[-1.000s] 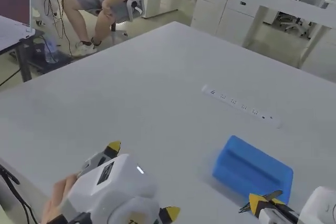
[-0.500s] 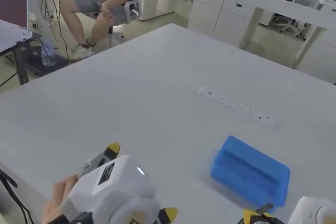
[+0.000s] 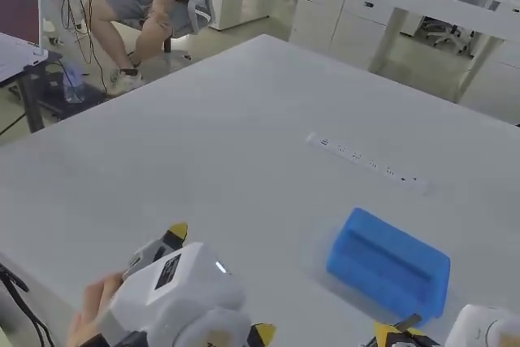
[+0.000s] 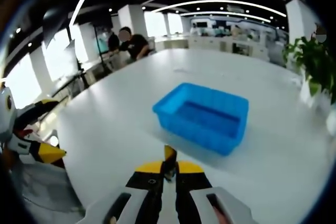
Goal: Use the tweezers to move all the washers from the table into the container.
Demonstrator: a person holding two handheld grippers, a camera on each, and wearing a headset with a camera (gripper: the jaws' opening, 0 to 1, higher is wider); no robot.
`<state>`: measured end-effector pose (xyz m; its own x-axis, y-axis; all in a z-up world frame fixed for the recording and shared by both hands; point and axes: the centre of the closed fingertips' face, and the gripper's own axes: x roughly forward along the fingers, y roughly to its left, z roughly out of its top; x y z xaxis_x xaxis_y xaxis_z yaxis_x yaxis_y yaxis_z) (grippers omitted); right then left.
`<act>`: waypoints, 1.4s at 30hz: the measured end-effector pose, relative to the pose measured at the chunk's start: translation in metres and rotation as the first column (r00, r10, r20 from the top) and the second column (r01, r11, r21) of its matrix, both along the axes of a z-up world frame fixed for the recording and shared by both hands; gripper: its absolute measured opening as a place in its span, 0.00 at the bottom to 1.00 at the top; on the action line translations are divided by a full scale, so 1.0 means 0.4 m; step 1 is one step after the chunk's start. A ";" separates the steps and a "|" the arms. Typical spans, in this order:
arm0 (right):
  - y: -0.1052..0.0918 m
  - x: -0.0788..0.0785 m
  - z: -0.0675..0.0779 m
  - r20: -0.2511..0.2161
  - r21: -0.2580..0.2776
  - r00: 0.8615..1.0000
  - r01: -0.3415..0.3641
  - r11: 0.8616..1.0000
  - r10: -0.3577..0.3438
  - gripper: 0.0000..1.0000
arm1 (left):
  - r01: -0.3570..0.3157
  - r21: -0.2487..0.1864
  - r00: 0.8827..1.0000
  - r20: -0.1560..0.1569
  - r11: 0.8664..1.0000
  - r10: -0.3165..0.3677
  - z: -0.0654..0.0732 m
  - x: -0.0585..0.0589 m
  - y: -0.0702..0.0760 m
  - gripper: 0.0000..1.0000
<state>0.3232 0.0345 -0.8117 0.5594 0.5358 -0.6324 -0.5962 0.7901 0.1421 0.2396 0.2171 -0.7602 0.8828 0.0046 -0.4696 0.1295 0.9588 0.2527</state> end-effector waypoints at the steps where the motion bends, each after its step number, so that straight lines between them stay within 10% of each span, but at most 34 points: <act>1: 0.002 -0.003 0.001 0.005 -0.009 1.000 -0.010 1.000 0.010 0.04 | -0.001 -0.002 1.000 0.001 1.000 0.001 0.001 0.000 0.000 0.96; 20: 0.001 0.011 -0.003 -0.059 0.004 0.998 -0.034 0.999 0.034 0.02 | 0.005 -0.019 1.000 -0.002 1.000 -0.005 0.000 -0.001 -0.004 0.96; 31: 0.025 0.030 0.097 0.017 0.052 0.998 -0.054 0.997 0.053 0.03 | 0.017 -0.017 1.000 -0.010 1.000 -0.017 -0.005 -0.002 -0.009 0.96; 42: 0.016 0.148 0.212 0.130 0.106 0.991 -0.005 0.994 -0.009 0.03 | 0.016 -0.014 1.000 -0.019 1.000 -0.016 -0.009 -0.004 -0.008 0.95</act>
